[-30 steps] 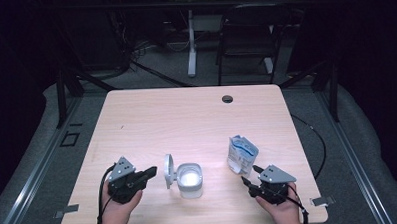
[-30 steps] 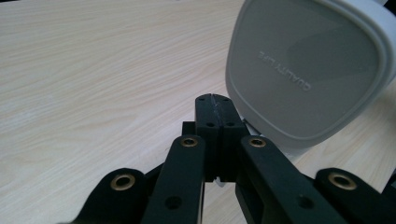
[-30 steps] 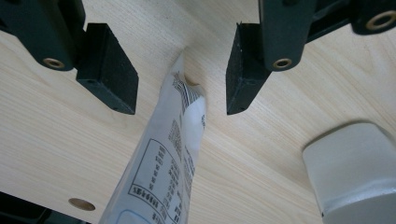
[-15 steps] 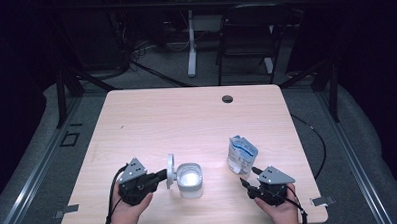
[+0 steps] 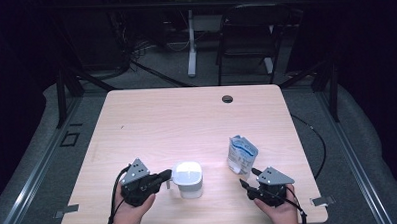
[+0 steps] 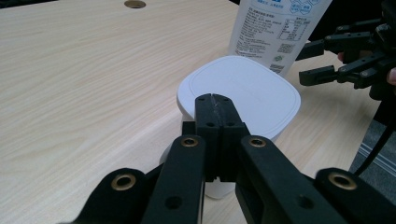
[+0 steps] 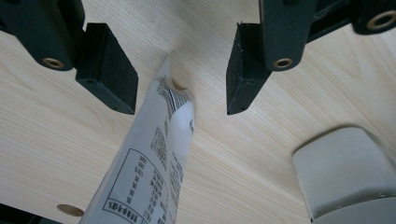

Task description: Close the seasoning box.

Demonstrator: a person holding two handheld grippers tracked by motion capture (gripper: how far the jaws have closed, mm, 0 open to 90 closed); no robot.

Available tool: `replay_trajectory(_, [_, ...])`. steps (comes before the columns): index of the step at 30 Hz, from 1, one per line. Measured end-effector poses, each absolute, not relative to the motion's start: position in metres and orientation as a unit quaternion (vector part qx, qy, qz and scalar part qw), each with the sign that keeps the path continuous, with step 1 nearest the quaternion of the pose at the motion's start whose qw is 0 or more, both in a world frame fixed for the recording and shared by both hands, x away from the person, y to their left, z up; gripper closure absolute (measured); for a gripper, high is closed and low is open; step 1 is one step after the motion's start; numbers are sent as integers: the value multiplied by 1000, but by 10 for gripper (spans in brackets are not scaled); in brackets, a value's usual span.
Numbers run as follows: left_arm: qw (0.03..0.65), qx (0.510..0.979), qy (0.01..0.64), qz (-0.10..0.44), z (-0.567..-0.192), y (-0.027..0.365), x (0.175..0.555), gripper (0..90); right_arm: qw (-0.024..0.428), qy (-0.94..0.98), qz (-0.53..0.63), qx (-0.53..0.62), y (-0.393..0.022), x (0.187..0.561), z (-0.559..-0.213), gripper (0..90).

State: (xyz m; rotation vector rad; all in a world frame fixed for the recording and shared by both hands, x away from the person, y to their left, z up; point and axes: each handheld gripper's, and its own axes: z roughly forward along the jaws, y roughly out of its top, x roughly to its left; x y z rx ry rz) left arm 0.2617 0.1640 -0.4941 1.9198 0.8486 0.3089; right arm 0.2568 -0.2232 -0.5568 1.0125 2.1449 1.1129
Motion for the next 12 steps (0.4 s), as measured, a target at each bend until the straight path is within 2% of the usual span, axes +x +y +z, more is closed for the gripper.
replay_trajectory(11, [486,773,383,143,-495,190,266,900,262,787,411,379,-224,252,-556,435])
replay_trajectory(12, [486,768,390,146,-496,193,267,864,264,786,410,380,-224,251,-555,435])
